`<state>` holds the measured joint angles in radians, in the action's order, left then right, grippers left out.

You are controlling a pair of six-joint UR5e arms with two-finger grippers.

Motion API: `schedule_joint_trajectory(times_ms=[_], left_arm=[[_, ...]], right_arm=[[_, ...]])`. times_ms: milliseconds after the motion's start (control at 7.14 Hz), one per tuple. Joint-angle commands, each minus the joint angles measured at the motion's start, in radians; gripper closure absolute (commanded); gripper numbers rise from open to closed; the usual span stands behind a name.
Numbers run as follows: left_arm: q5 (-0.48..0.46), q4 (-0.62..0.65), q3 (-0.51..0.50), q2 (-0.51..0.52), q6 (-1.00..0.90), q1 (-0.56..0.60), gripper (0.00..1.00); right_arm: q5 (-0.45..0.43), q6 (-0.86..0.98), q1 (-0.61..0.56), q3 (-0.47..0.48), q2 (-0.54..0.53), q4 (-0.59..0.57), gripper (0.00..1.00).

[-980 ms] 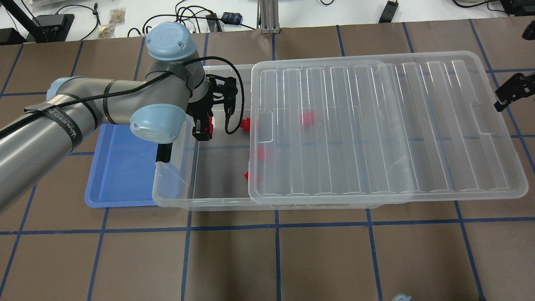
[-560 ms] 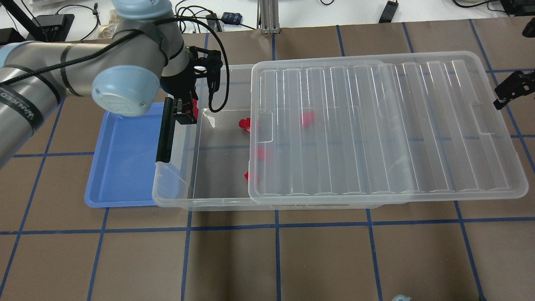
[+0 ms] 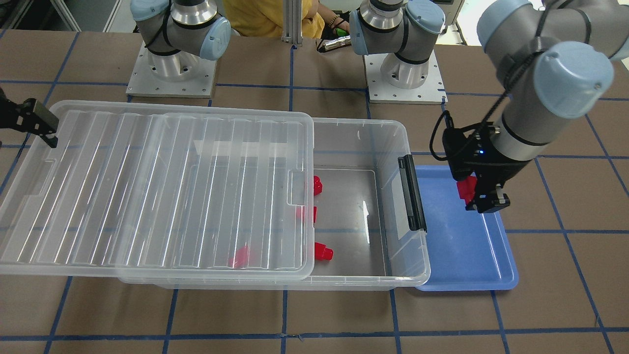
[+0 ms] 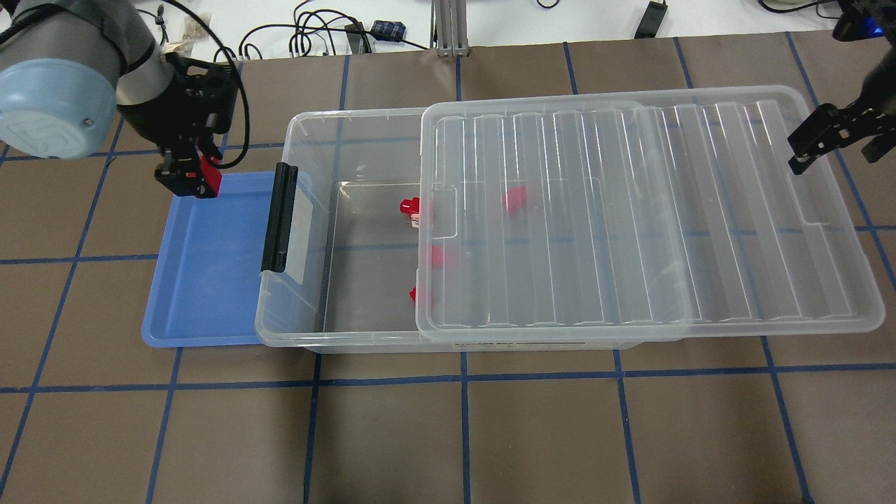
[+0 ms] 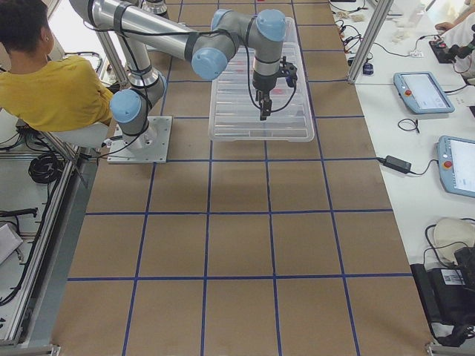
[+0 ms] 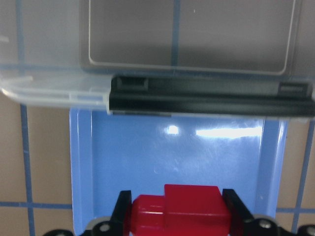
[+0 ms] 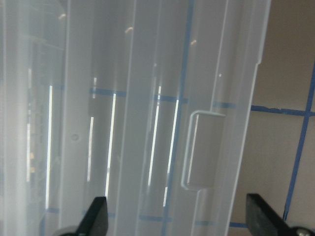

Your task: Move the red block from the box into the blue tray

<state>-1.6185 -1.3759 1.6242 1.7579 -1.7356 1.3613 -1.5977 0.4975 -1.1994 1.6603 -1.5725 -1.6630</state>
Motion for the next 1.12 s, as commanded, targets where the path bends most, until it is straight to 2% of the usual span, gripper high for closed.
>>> schedule_joint_trajectory(times_ms=[0, 140, 280, 420, 560, 700, 840, 980], left_arm=[[0.005, 0.061, 0.105, 0.040, -0.073, -0.071, 0.29], [0.005, 0.181, 0.171, 0.052, -0.075, -0.071, 0.28], [0.006, 0.208, 0.212, 0.075, -0.075, -0.070, 0.26], [0.005, 0.210, 0.217, 0.086, -0.076, -0.070, 0.19], [0.006, 0.215, 0.206, 0.086, -0.079, -0.070, 0.14], [0.008, 0.210, 0.186, 0.074, -0.078, -0.070, 0.14], [0.040, 0.183, 0.148, 0.039, -0.056, -0.056, 0.14], [0.057, 0.024, 0.058, 0.003, 0.018, -0.054, 0.14]], right_arm=[[-0.010, -0.068, -0.097, -0.007, -0.021, 0.034, 0.00], [-0.043, -0.015, -0.083, -0.010, 0.006, 0.020, 0.00], [-0.115, 0.063, -0.034, -0.019, 0.046, -0.009, 0.00], [-0.170, 0.094, 0.028, -0.028, 0.075, -0.047, 0.00], [-0.183, 0.184, 0.072, -0.017, 0.097, -0.067, 0.00], [-0.211, 0.219, 0.133, -0.011, 0.124, -0.079, 0.00], [-0.211, 0.236, 0.165, -0.004, 0.161, -0.080, 0.00], [-0.215, 0.239, 0.172, -0.002, 0.192, -0.093, 0.00]])
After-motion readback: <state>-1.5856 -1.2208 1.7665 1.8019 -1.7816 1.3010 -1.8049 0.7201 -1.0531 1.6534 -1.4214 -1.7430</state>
